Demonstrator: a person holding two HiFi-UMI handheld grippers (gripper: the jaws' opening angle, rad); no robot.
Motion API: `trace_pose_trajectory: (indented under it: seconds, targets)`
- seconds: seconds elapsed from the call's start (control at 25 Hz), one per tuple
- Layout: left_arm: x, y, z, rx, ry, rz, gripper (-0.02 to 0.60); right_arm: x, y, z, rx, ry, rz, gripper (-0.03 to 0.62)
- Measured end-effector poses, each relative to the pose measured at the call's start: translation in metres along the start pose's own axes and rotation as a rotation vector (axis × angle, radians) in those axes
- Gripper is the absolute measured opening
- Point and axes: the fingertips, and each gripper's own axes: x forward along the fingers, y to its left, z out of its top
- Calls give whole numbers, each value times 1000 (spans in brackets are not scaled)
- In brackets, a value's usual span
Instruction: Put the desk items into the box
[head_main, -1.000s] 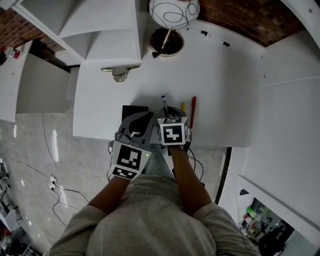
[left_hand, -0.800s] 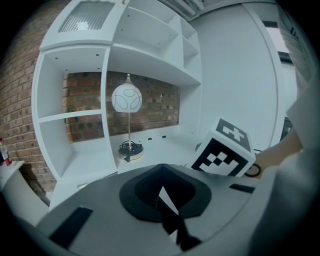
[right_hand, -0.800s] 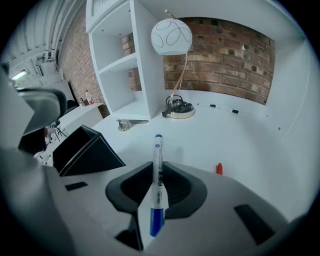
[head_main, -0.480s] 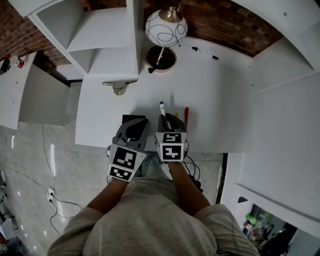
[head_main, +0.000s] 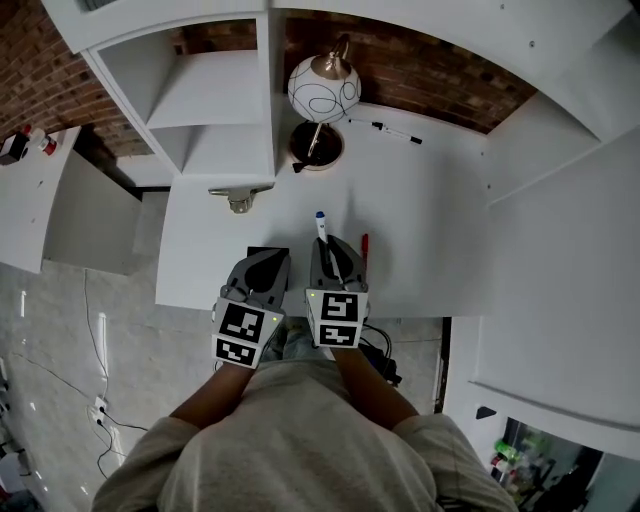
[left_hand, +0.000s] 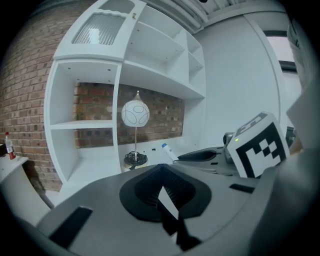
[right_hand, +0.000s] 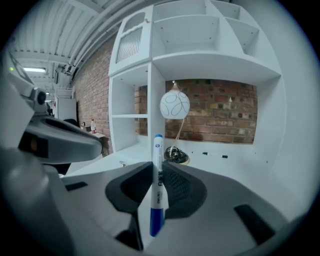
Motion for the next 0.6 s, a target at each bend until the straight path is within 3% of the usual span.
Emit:
trace_pose_trajectory:
  seconds: [0.32,0.6]
  targets:
    - [-15,1,13,8,-58,15,3,-21,9,33,-67,-169,-7,77]
    - [-24,-1,9,-4,-73,4,3,-35,28,50,-80,-299,66,77]
